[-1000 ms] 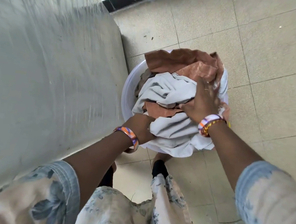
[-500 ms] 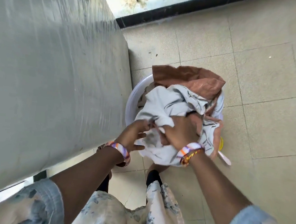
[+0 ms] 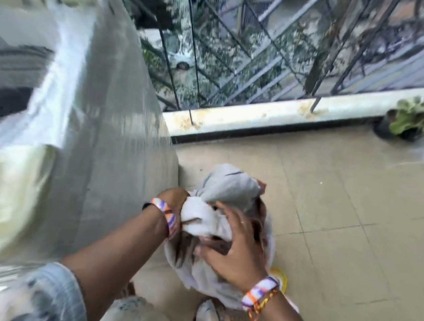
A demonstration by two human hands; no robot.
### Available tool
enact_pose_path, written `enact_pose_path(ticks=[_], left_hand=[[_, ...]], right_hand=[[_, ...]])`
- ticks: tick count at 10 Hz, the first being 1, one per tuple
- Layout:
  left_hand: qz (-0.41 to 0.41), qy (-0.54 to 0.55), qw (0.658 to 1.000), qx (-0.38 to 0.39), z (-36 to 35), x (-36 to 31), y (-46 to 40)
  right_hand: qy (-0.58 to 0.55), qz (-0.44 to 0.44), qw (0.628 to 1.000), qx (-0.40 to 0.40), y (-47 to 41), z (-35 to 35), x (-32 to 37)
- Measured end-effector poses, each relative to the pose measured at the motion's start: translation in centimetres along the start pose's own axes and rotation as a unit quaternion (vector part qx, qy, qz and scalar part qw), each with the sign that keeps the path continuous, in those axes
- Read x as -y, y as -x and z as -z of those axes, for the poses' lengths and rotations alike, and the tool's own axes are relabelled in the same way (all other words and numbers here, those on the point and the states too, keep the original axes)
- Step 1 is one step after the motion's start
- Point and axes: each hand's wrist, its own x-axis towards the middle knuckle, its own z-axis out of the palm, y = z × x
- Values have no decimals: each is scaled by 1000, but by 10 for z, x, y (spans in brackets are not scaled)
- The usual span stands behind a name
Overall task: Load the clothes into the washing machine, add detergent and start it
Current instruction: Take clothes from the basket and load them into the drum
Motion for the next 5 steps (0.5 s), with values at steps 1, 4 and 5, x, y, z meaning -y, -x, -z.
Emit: enact_pose_path(ticks=[1, 4, 5], left_hand=[[-81, -5, 997, 7, 2, -40, 44], [-320, 112, 929, 147, 16, -173, 243], [-386, 155, 903, 112, 45, -190, 252]], right_hand=[[154, 13, 988, 8, -4, 5, -14], [54, -121, 988, -73, -54, 59, 82], [-18, -159, 967, -199, -75, 89, 122]])
